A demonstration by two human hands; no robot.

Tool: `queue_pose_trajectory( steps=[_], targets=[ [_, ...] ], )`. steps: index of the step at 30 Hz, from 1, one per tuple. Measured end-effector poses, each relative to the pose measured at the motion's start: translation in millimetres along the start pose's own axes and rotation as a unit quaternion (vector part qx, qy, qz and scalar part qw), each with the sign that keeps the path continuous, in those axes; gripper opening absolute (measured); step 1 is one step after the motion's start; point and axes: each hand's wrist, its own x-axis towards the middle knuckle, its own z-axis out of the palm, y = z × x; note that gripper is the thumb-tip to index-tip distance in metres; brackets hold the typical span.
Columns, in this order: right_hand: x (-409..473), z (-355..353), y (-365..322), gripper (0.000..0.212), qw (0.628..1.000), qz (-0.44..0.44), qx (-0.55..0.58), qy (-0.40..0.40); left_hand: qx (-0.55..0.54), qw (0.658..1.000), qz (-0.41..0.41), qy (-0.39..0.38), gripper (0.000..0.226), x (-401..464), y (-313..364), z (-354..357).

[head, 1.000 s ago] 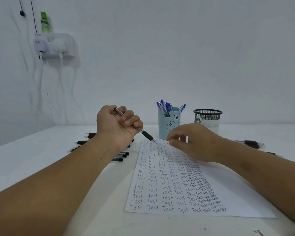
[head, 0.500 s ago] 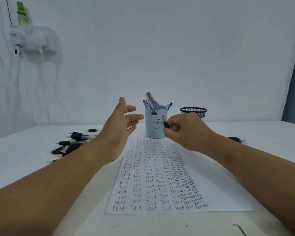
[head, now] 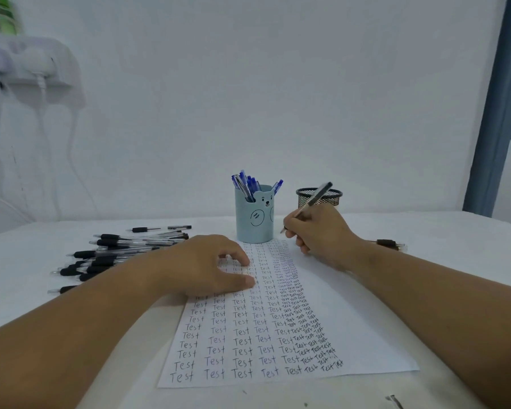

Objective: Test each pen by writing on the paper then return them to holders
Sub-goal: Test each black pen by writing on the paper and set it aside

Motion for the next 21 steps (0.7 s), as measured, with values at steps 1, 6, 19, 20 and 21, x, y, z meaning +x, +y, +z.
queue_pose_trajectory(
  steps=[1,6,19,20,21],
  targets=[
    [3,2,1,0.019,1.0,-0.001,-0.012,0.004,0.004,1.0,-0.001,-0.003,0.044,0,1,-1],
    [17,7,9,0.022,0.997,0.004,-0.071,0.021,0.013,1.0,-0.004,-0.019,0.045,3,-1,-3],
    [32,11,24,0.025,0.99,0.01,-0.142,0.007,0.011,1.0,0.011,-0.021,0.045,9,-8,-2],
    [32,11,24,0.025,0.99,0.009,-0.143,0.007,0.011,1.0,0.011,-0.022,0.045,9,-8,-2],
    [32,11,24,0.025,0.99,0.009,-0.144,0.006,0.011,1.0,0.011,-0.022,0.045,9,-8,-2]
  ],
)
